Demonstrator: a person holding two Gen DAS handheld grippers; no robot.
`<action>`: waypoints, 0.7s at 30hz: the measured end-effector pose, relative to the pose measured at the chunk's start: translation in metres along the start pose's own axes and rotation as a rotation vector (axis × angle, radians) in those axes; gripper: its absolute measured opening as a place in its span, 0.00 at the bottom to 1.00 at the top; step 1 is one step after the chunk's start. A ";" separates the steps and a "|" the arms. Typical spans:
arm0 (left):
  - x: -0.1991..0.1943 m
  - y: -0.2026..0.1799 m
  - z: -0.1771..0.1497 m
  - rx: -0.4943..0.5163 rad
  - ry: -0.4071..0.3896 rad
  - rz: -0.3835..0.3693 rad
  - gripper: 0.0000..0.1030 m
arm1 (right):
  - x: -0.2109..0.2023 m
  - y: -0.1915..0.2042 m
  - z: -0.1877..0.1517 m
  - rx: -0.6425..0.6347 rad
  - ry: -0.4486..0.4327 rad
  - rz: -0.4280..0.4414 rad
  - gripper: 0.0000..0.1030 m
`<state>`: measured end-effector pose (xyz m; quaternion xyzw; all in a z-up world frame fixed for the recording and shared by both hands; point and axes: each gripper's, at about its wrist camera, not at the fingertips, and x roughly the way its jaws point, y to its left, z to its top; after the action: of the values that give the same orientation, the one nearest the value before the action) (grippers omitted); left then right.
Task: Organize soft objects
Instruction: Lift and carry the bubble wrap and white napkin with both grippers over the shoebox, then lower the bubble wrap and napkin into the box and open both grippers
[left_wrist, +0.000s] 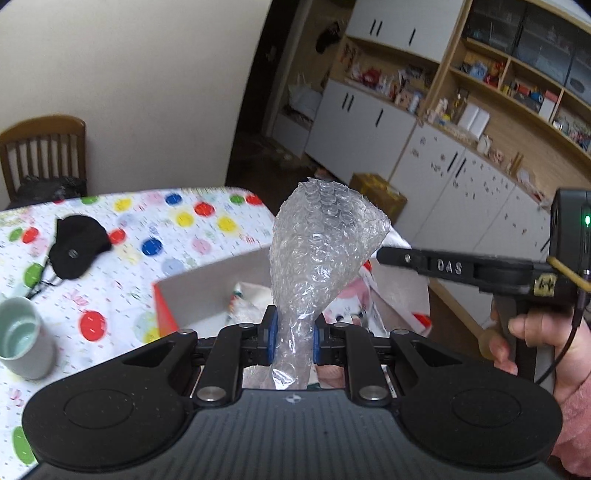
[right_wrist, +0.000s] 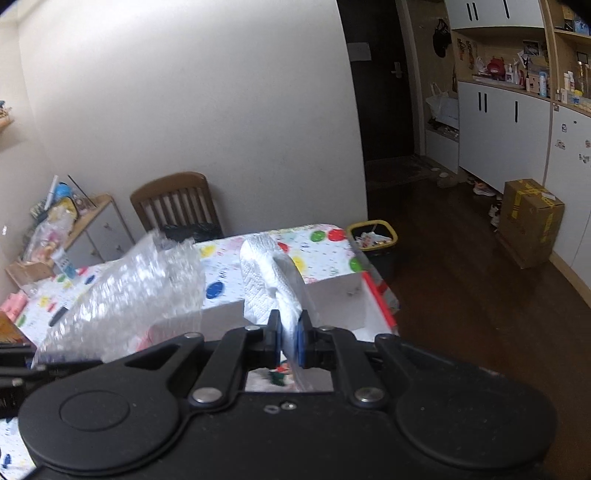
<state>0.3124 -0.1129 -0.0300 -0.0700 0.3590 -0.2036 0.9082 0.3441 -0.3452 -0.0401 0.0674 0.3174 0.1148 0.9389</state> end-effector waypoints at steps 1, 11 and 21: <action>0.007 -0.002 -0.001 0.001 0.016 -0.003 0.17 | 0.003 -0.003 0.000 -0.002 0.006 -0.006 0.07; 0.060 -0.015 -0.020 0.053 0.133 0.026 0.17 | 0.037 -0.018 -0.012 -0.035 0.083 -0.025 0.07; 0.087 -0.019 -0.029 0.076 0.202 0.060 0.17 | 0.059 -0.024 -0.023 -0.039 0.150 -0.007 0.07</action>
<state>0.3442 -0.1661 -0.1007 -0.0040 0.4425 -0.1957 0.8751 0.3798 -0.3520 -0.0972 0.0392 0.3849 0.1226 0.9139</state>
